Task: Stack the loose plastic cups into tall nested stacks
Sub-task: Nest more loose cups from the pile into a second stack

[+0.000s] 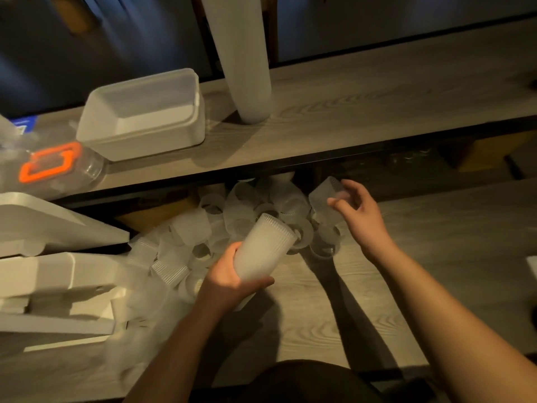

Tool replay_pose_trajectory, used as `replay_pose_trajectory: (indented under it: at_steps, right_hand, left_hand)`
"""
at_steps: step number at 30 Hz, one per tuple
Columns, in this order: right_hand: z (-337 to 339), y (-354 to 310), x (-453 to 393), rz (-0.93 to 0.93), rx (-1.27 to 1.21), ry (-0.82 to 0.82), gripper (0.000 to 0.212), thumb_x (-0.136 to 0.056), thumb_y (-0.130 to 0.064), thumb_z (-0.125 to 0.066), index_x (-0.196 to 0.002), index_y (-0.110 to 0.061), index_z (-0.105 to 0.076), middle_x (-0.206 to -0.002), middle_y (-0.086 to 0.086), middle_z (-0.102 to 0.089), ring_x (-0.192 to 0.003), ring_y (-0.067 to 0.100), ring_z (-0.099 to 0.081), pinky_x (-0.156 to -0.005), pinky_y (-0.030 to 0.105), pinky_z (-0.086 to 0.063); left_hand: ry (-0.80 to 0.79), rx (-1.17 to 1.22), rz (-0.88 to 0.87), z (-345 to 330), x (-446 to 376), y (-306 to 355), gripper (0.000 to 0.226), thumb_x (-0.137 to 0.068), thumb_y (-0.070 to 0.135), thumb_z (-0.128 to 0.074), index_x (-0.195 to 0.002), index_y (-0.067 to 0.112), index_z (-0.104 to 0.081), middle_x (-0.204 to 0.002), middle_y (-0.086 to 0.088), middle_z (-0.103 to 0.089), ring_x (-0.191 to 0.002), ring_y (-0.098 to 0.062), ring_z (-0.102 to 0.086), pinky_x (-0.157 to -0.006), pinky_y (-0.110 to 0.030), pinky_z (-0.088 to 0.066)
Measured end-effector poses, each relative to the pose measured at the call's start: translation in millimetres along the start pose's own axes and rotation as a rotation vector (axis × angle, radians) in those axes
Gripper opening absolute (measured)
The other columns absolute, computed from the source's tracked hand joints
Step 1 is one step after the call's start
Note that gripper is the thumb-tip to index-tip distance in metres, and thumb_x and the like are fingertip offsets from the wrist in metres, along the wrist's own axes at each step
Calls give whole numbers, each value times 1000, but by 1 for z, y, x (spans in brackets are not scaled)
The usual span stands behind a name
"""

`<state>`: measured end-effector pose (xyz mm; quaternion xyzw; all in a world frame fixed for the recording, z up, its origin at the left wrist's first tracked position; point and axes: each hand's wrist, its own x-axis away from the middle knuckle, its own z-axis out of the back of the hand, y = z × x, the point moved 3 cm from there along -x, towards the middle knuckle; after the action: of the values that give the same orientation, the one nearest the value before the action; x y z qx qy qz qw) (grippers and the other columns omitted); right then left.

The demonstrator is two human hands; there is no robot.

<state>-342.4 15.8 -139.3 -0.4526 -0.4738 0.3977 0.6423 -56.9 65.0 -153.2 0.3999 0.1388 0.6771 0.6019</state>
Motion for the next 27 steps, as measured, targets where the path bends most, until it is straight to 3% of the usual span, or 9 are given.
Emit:
replay_pose_trajectory:
  at_steps: [4,8,14,21,23,27]
  right_hand:
    - [-7,-16,21,60,1,-204,50,-94,-24,-64,-141,-28,-48,-124,-13,-55,-111,0,-55,-81,16,-49]
    - [-17,-23,34,105,69,-330,51,-92,-20,-67,-139,-27,-50,-126,-13,-55,-108,-3,-55,-86,17,-48]
    - [-23,-25,42,127,103,-355,50,-94,-25,-63,-139,-37,-46,-130,-11,-51,-114,-4,-51,-86,14,-43]
    - [-31,-23,50,98,134,-305,51,-94,-27,-63,-142,-31,-46,-126,-9,-50,-112,-2,-49,-81,13,-41]
    - [-36,-20,55,96,152,-337,50,-96,-32,-61,-143,-32,-45,-129,-11,-49,-117,0,-48,-85,16,-40]
    - [-54,-12,65,93,182,-453,61,-94,-60,-44,-148,-33,-35,-145,-13,-36,-131,4,-37,-87,8,-36]
  left_hand:
    - [-42,-12,-52,-3,5,3,95,-53,62,-88,-133,37,-41,-120,9,-53,-106,-15,-56,-86,-44,-56]
    - [-58,-32,-92,-6,8,8,97,-51,68,-85,-132,38,-41,-120,11,-53,-104,-12,-57,-81,-40,-59]
    - [-74,5,-118,-6,12,11,94,-50,63,-88,-129,41,-42,-119,12,-55,-99,-13,-63,-71,-34,-62]
    - [-99,31,-165,-7,13,14,90,-51,61,-88,-127,42,-45,-119,13,-56,-101,-12,-62,-72,-33,-62]
    - [-98,50,-167,-7,12,16,88,-52,56,-90,-126,41,-45,-118,12,-56,-100,-13,-63,-67,-28,-61]
    - [-77,71,-170,-5,10,14,87,-53,51,-92,-127,38,-47,-117,11,-56,-98,-14,-63,-61,-23,-59]
